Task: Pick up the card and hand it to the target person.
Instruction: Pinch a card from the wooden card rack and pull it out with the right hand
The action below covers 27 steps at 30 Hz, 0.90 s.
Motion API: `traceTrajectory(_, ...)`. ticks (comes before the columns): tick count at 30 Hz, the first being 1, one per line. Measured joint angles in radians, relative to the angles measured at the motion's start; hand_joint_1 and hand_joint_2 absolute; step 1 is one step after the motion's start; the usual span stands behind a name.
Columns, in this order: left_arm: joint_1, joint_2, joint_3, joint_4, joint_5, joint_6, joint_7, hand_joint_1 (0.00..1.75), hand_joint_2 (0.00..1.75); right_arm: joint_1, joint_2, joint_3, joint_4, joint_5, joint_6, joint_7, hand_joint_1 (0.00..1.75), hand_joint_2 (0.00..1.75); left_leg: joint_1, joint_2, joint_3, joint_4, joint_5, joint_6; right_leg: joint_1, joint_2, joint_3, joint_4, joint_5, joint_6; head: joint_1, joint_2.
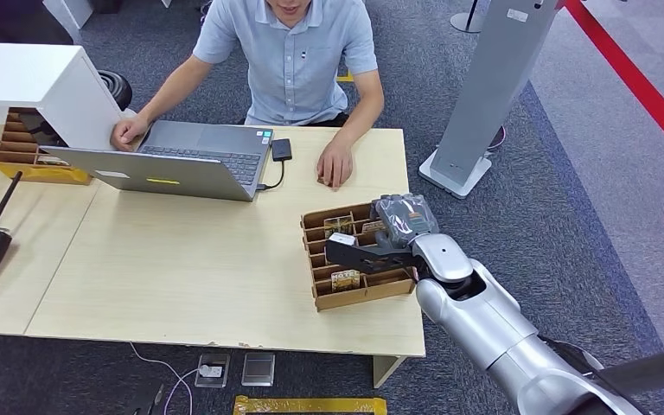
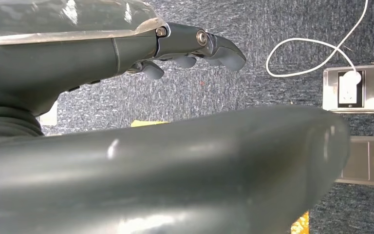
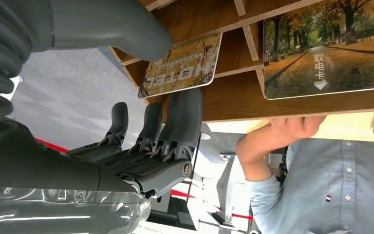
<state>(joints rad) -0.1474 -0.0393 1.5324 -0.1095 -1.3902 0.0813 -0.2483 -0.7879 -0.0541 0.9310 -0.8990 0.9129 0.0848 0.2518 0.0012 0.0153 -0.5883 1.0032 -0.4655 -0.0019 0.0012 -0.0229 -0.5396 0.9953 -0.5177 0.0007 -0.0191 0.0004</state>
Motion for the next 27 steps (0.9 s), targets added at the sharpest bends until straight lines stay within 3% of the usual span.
traceTrajectory(9,0.0,0.0,0.0,0.0,-0.012,0.004,0.007,0.0,0.0,0.001,0.0,0.005,0.0,-0.002,0.003,0.001,1.72,1.75,0.0,0.0,0.0,0.0,0.0,0.0,0.0,0.0,0.0,0.0,0.0,0.0,0.0,0.0)
traceTrajectory(27,0.001,0.0,0.0,0.0,-0.03,0.031,0.022,0.0,0.0,-0.008,-0.003,0.01,-0.004,-0.049,0.026,0.01,1.75,1.75,0.0,0.0,0.0,0.0,0.0,0.0,0.0,0.0,0.0,0.0,0.0,0.0,0.0,0.0)
